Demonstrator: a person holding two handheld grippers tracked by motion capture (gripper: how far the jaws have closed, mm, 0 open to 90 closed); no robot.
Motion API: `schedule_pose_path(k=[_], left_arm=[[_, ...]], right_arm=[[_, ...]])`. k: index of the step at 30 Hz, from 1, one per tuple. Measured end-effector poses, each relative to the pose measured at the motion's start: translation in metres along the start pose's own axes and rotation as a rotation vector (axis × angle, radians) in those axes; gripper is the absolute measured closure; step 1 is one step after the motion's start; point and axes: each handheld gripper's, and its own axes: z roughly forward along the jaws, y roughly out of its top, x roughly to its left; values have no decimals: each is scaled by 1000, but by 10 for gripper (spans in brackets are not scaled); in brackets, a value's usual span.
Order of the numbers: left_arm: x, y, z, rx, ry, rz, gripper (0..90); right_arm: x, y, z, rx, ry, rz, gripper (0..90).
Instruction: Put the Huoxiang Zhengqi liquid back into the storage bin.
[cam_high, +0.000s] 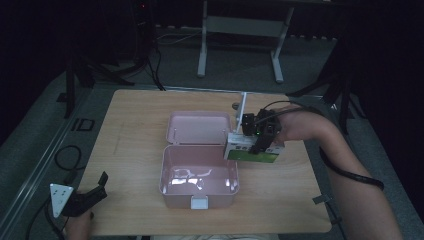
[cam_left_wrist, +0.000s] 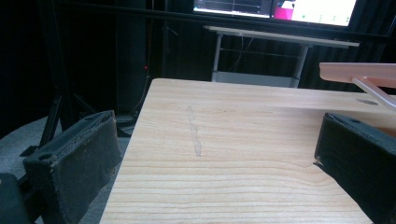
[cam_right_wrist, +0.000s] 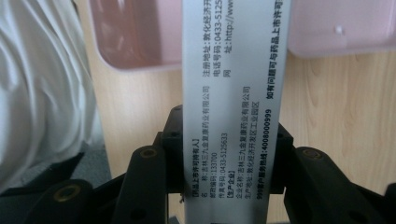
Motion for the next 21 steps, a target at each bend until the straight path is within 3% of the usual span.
schedule_pose_path(k=[13,21], left_arm=[[0,0,0,-2,-3,-1,2],[0,0,0,-2,-4,-1,2]], right_arm=[[12,49,1,2,5,-64,623],[26,90,22,38,34,-123,623]])
